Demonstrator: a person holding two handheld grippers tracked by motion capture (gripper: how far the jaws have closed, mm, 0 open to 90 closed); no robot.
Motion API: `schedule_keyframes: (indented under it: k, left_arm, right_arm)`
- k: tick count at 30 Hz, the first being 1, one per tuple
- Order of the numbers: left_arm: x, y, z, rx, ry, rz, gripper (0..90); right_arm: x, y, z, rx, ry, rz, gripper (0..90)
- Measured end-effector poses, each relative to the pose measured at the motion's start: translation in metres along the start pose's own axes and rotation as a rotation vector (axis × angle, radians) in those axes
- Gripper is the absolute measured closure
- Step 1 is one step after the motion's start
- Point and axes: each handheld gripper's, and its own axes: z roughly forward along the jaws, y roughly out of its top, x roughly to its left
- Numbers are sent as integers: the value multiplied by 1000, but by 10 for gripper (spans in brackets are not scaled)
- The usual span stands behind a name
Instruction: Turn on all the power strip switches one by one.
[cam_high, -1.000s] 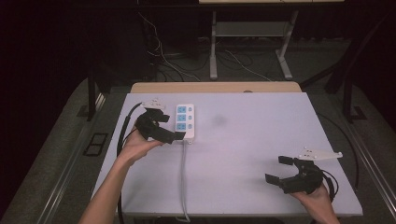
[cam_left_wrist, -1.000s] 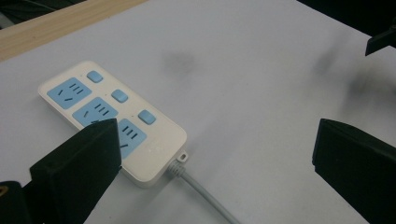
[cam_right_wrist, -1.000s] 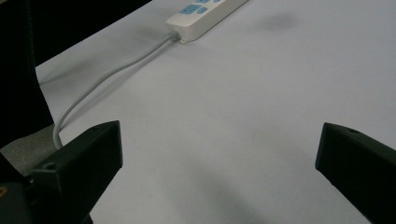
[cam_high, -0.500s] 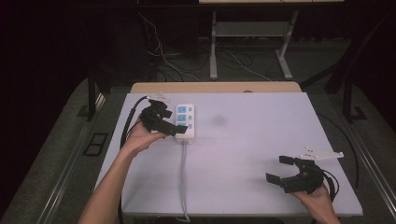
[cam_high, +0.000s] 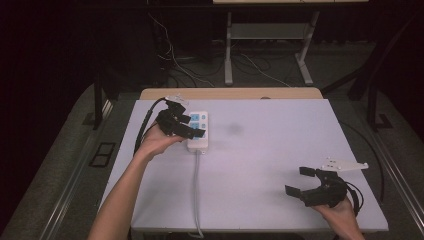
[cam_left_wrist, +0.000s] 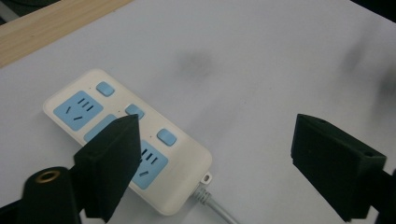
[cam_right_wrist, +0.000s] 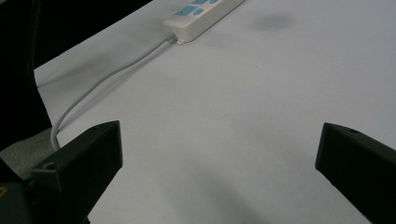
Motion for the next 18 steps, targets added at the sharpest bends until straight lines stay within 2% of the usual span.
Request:
schedule_keyframes:
  k: [2, 3, 8, 12, 18]
  left_arm:
    - [-1, 2, 3, 6, 7, 7, 199]
    - [-2, 3, 6, 8, 24, 18, 224]
    - [-2, 4, 10, 11, 27, 30, 344]
    - [2, 4, 16, 25, 30, 29, 438]
    - [6, 2, 21, 32, 40, 28, 534]
  right_arm:
    - [0, 0, 0, 0, 0, 1, 4]
    - [0, 0, 0, 0, 1, 2, 4]
    - [0, 0, 0, 0, 2, 2, 4]
    - [0, 0, 0, 2, 2, -1, 4]
    - [0, 0, 1, 2, 0, 0, 4]
